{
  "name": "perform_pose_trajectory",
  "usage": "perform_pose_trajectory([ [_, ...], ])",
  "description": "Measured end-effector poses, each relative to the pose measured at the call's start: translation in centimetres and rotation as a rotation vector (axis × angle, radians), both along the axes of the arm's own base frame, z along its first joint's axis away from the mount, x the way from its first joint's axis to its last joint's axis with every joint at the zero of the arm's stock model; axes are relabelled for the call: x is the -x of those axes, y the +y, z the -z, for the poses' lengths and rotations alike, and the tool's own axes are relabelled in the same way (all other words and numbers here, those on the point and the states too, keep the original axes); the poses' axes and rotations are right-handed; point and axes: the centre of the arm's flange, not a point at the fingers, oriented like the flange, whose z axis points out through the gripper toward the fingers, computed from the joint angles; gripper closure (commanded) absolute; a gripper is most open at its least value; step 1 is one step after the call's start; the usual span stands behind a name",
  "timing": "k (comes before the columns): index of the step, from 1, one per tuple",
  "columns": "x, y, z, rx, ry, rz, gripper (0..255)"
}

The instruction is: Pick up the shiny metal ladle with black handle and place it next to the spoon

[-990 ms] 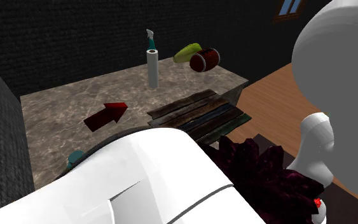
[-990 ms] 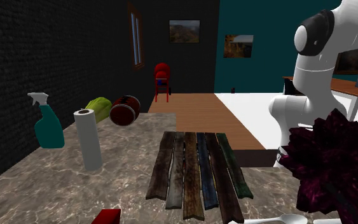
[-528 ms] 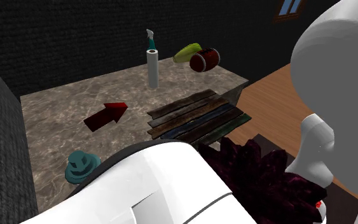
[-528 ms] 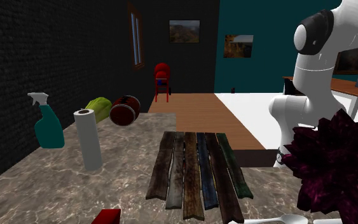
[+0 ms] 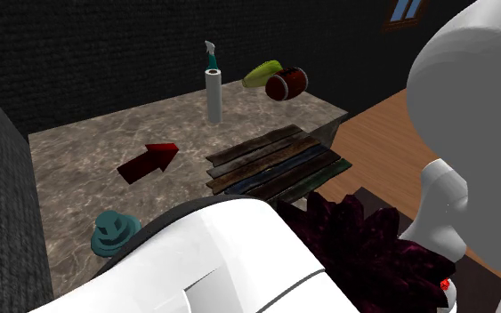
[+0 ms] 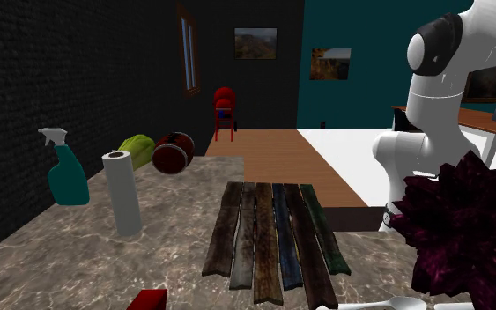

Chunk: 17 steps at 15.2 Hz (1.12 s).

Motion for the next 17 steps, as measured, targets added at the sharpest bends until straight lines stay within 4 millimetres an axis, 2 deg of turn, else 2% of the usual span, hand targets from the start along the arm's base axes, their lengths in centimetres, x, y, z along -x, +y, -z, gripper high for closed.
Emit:
perform_pose_trajectory([
  [4, 0.0, 0.0, 0.0, 0.0, 0.0, 0.0, 255],
  [5, 0.0, 0.0, 0.0, 0.0, 0.0, 0.0, 0],
  [6, 0.0, 0.0, 0.0, 0.0, 0.0, 0.0, 0],
  [7, 0.0, -1.1, 0.1, -0.02, -0.007, -0.026, 0],
  [11, -0.7, -7.3, 1.4, -0.237, -0.062, -0.267, 0],
  [13, -1.7, -9.8, 1.5, -0.44, -0.129, -0.408, 0],
  [14, -3.0, -10.9, 0.1, -0.527, -0.169, -0.474, 0],
  [16, -4.9, -10.8, -2.3, -0.668, -0.223, -0.559, 0],
  [17, -4.9, -10.8, -2.5, -0.677, -0.226, -0.563, 0],
])
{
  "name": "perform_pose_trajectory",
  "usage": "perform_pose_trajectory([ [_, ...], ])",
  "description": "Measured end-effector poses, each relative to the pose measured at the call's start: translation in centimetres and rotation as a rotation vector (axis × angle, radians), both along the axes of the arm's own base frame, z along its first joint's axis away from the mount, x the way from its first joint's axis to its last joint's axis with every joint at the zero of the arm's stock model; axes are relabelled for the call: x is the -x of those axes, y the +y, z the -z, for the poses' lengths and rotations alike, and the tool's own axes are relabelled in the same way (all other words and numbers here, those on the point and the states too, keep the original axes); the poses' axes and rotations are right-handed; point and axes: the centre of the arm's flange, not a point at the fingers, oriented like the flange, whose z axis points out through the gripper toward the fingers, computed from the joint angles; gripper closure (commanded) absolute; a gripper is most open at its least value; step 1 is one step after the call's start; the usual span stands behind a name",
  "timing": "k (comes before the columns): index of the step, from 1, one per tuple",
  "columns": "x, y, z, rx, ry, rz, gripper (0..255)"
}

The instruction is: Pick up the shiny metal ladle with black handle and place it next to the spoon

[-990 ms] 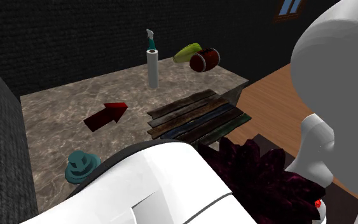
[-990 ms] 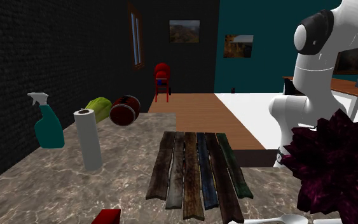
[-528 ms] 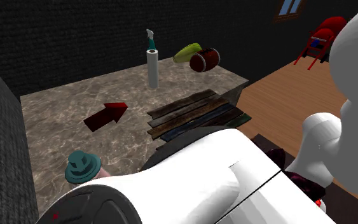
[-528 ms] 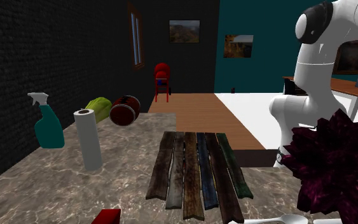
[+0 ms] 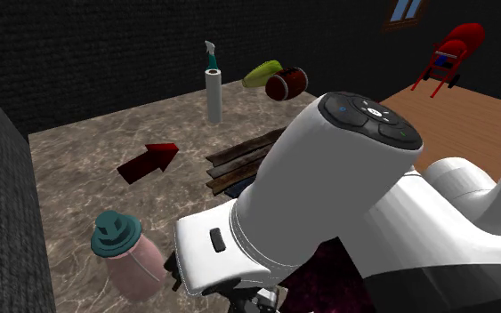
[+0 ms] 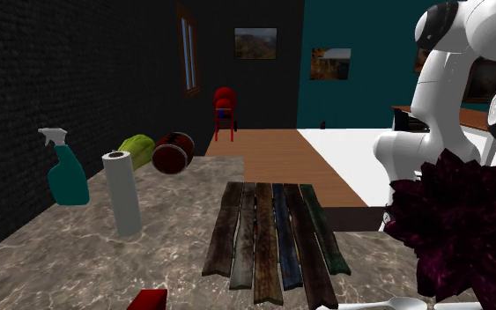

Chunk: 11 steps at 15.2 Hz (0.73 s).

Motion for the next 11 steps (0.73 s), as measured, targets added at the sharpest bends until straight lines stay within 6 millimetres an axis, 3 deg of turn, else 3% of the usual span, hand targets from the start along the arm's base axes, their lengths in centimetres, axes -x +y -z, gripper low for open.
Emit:
perform_pose_trajectory([
  [4, 0.9, -0.2, 0.4, -0.01, 0.009, 0.003, 0],
  [6, 0.5, -1.2, 0.6, -0.027, 0.051, 0.028, 0],
  [9, 0.7, -1.8, 2.7, -0.065, 0.224, 0.164, 0],
  [11, -0.3, -2.3, 3.7, -0.139, 0.309, 0.248, 0],
])
